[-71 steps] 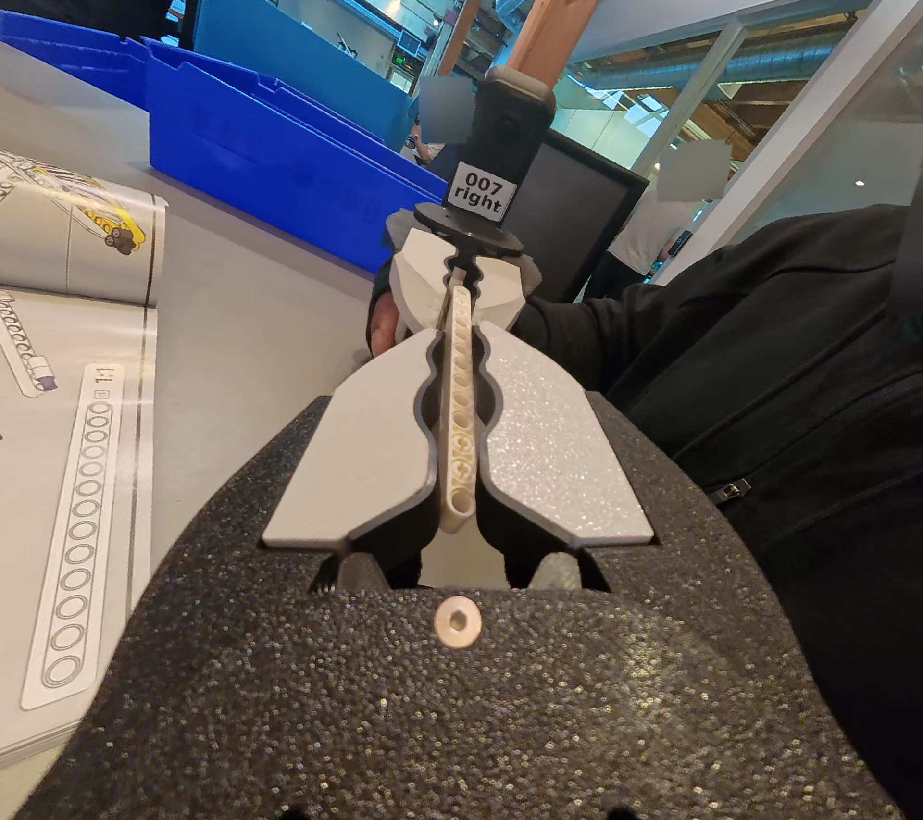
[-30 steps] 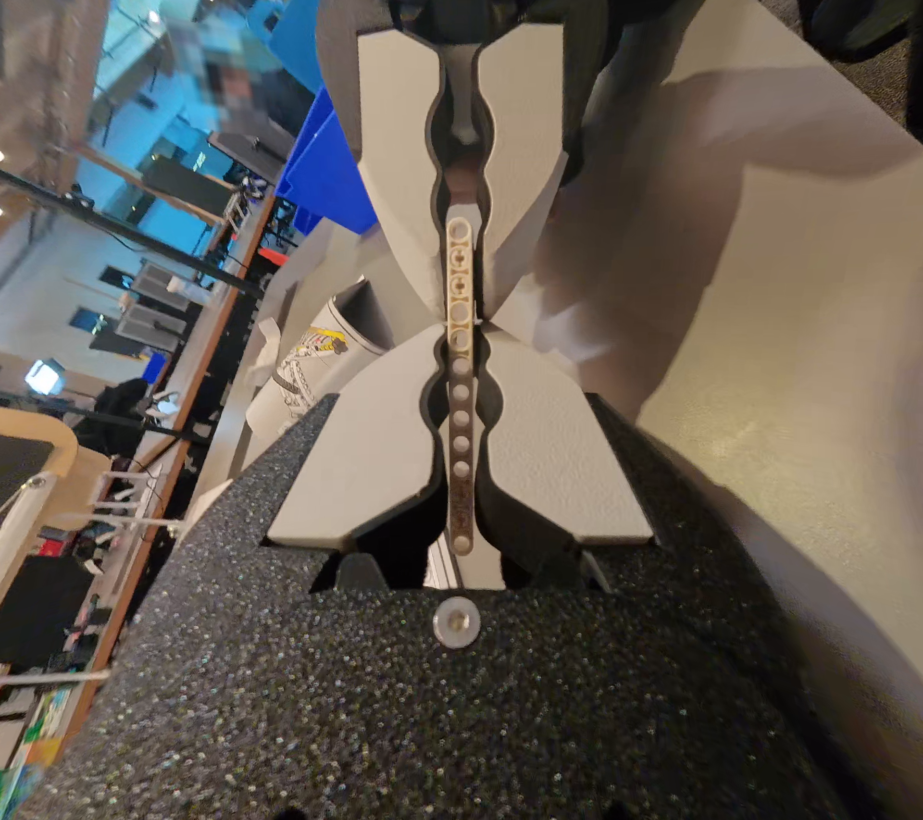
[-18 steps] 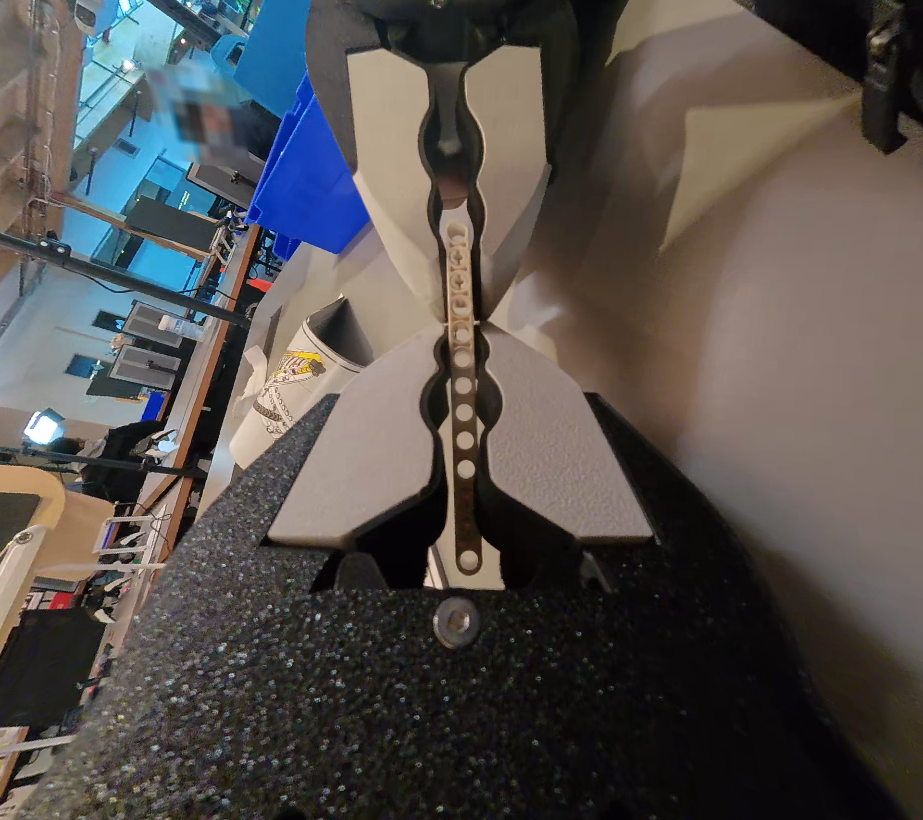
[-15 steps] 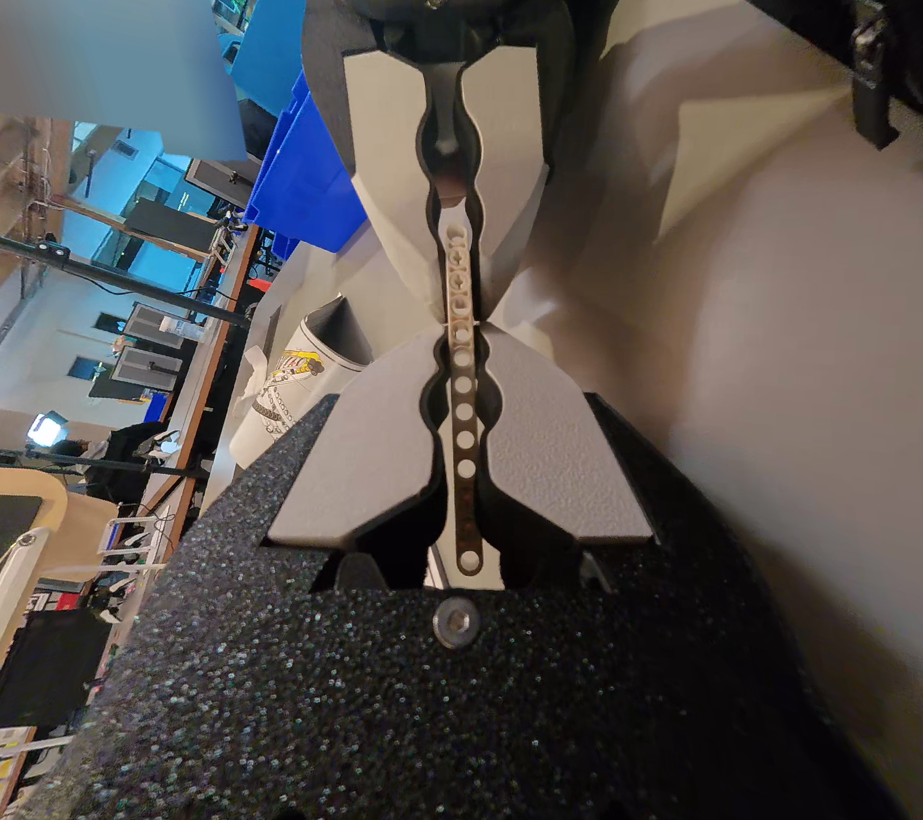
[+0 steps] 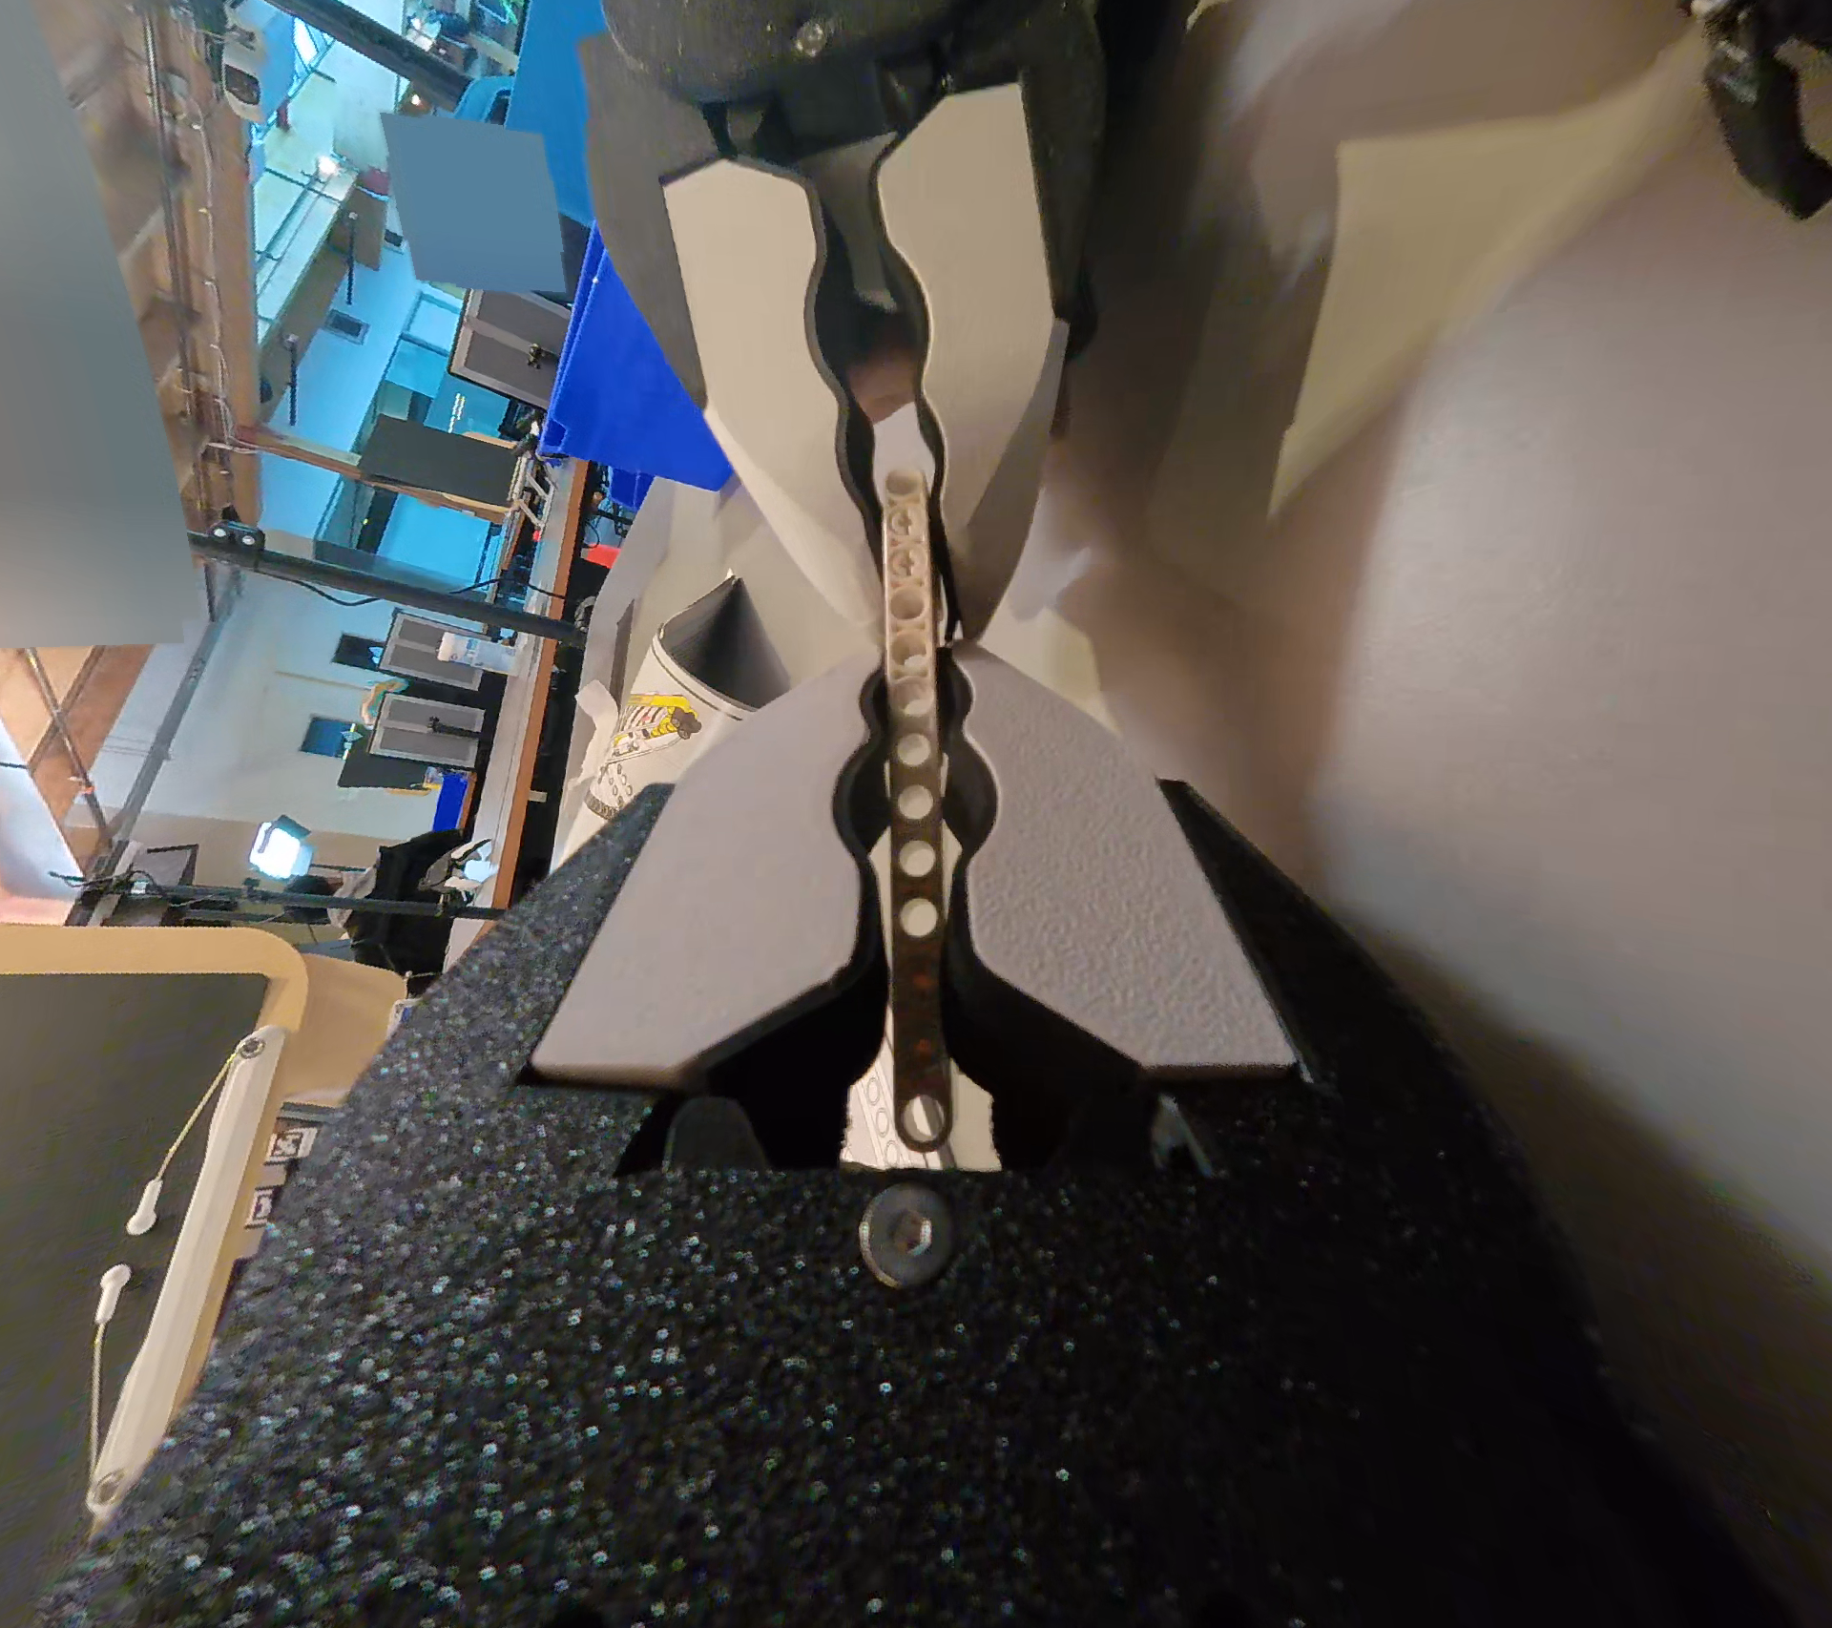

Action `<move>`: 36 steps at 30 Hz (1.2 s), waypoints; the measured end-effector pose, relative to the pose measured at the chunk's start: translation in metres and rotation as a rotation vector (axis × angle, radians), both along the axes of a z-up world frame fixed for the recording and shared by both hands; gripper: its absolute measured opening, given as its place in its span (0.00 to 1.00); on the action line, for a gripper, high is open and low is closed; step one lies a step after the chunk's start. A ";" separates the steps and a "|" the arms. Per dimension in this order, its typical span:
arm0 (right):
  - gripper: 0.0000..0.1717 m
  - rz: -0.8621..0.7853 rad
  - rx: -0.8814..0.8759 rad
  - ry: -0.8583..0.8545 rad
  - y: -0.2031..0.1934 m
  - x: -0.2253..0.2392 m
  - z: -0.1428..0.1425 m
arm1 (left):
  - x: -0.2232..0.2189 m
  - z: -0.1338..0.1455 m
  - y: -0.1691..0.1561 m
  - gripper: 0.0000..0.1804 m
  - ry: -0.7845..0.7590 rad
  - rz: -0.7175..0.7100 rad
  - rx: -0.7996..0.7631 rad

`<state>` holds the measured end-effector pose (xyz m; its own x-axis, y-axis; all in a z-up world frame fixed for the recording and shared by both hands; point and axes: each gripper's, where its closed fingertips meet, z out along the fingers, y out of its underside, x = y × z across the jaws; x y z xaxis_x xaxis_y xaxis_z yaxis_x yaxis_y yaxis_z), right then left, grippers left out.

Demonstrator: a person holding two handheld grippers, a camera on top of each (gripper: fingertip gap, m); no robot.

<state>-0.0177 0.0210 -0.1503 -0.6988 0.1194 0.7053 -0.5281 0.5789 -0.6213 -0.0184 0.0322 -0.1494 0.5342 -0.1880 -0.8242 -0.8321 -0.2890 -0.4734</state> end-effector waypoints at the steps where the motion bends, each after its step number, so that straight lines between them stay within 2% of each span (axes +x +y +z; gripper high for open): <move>1: 0.05 -0.003 0.005 0.001 0.000 0.000 -0.001 | 0.000 -0.001 0.000 0.04 0.002 -0.001 -0.003; 7: 0.05 -0.007 0.009 -0.061 0.002 -0.002 -0.007 | -0.001 -0.005 0.001 0.04 -0.005 -0.001 -0.018; 11: 0.05 0.003 -0.067 -0.179 0.004 -0.006 -0.003 | -0.006 -0.006 0.004 0.04 -0.151 0.019 -0.006; 16: 0.05 -0.090 -0.178 -0.321 0.016 -0.026 0.008 | -0.029 0.005 0.001 0.04 -0.459 0.095 0.057; 19: 0.09 -0.164 -0.241 -0.415 0.021 -0.040 0.012 | -0.046 0.015 0.002 0.04 -0.743 0.170 0.106; 21: 0.11 -0.225 -0.280 -0.412 0.024 -0.050 0.015 | -0.054 0.027 0.003 0.04 -1.014 0.206 0.179; 25: 0.13 -0.341 -0.221 -0.148 0.032 -0.068 0.019 | -0.059 0.047 0.003 0.04 -1.524 0.164 0.279; 30: 0.15 -0.357 -0.105 0.402 0.035 -0.069 0.047 | -0.060 0.056 0.000 0.04 -2.128 0.008 0.317; 33: 0.16 -0.314 -0.028 0.671 0.030 -0.062 0.055 | -0.057 0.045 -0.001 0.04 -2.276 0.008 0.277; 36: 0.20 -0.357 0.039 0.780 0.026 -0.067 0.056 | -0.049 0.044 0.002 0.04 -2.301 0.008 0.240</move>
<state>-0.0850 0.0471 -0.0947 0.0624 0.2055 0.9767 -0.5785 0.8049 -0.1324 -0.0679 0.0339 -0.1058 0.2847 -0.2076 0.9358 0.9450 -0.1029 -0.3104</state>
